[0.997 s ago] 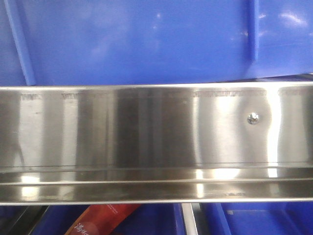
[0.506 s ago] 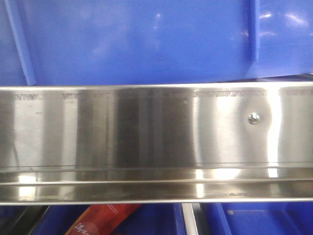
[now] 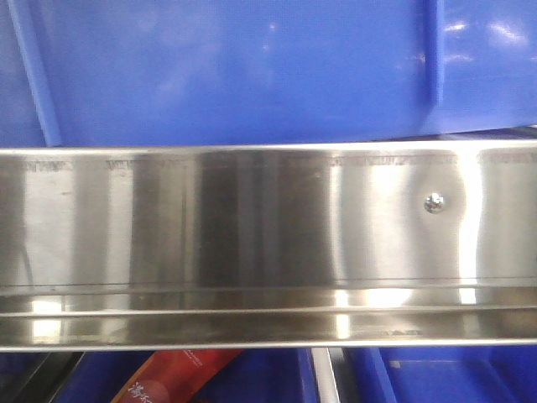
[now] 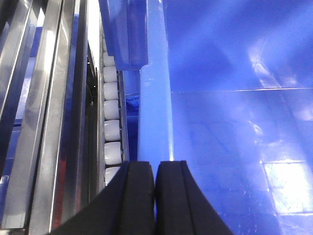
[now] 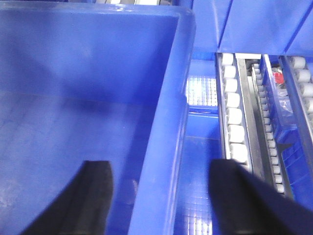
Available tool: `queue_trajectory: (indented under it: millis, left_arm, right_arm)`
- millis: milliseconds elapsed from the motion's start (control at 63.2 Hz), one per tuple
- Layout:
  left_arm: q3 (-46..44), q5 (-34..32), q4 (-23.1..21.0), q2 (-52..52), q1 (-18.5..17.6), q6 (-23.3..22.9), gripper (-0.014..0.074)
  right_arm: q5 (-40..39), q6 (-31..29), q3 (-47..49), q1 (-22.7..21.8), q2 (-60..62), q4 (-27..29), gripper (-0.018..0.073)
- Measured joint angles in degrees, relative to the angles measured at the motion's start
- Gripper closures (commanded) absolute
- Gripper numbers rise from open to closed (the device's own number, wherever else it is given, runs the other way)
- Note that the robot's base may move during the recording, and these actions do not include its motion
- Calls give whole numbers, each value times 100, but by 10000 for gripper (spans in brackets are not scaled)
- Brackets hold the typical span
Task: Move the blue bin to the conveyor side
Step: 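Close both grippers on opposite side walls of the blue bin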
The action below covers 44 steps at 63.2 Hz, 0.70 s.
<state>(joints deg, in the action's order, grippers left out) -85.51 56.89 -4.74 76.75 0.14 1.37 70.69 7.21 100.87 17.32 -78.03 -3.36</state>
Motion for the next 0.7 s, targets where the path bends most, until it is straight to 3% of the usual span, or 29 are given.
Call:
queue_trajectory:
  millis: [696]
  left_arm:
    - [0, -12, 0, 0, 0, 0, 593]
  right_arm:
    - [0, 250, -497, 0, -350, 11, 222]
